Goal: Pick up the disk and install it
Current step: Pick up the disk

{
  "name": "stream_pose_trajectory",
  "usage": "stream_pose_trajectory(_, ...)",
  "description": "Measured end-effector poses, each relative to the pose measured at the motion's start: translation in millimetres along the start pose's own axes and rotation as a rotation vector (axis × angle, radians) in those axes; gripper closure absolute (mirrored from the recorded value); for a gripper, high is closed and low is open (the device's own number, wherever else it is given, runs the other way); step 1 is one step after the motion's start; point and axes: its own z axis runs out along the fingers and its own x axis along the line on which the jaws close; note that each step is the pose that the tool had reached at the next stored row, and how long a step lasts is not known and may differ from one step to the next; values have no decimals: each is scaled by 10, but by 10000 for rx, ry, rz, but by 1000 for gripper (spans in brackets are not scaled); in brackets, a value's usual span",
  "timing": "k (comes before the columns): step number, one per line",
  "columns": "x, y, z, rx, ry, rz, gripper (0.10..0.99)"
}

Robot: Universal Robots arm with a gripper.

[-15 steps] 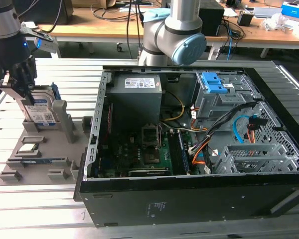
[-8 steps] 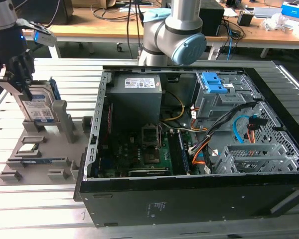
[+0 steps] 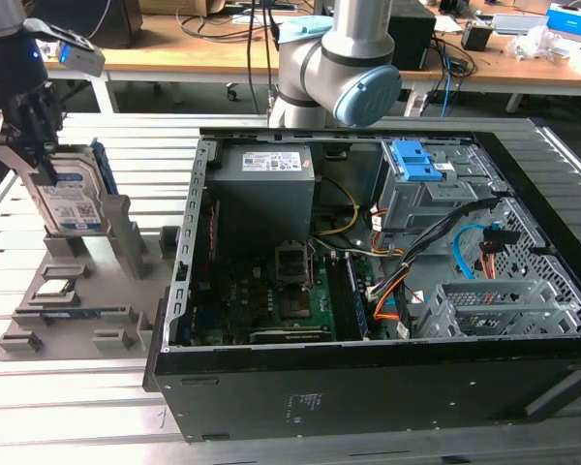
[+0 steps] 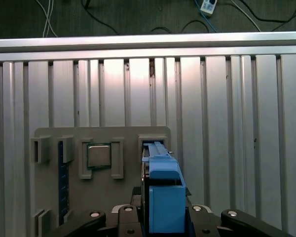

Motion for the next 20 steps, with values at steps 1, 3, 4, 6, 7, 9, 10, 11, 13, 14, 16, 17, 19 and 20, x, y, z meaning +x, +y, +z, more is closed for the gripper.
stream_pose_trajectory(1, 0, 1, -27, 1, -1, 0, 722)
stream_pose_trajectory(3, 2, 3, -75, 1, -1, 0, 722)
stream_pose_trajectory(4, 2, 3, -96, 1, 0, 0, 722)
stream_pose_trajectory(6, 3, 5, -141, 0, 0, 0, 722)
stream_pose_trajectory(7, 3, 6, -163, 0, -1, 0, 722)
stream_pose_trajectory(9, 4, 8, -209, 0, 0, 0, 722)
stream_pose_trajectory(10, 5, 9, -245, 1, 0, 0, 722)
stream_pose_trajectory(11, 6, 10, -281, 0, 0, 0, 722)
stream_pose_trajectory(13, 7, 12, -323, 1, 0, 0, 722)
stream_pose_trajectory(14, 8, 14, -376, 1, -1, 0, 722)
stream_pose_trajectory(16, 9, 17, -443, 1, 0, 0, 722)
stream_pose_trajectory(17, 10, 18, -474, -1, 0, 0, 722)
stream_pose_trajectory(19, 11, 19, -515, 0, 0, 0, 722)
stream_pose_trajectory(20, 11, 20, -543, 0, -1, 0, 722)
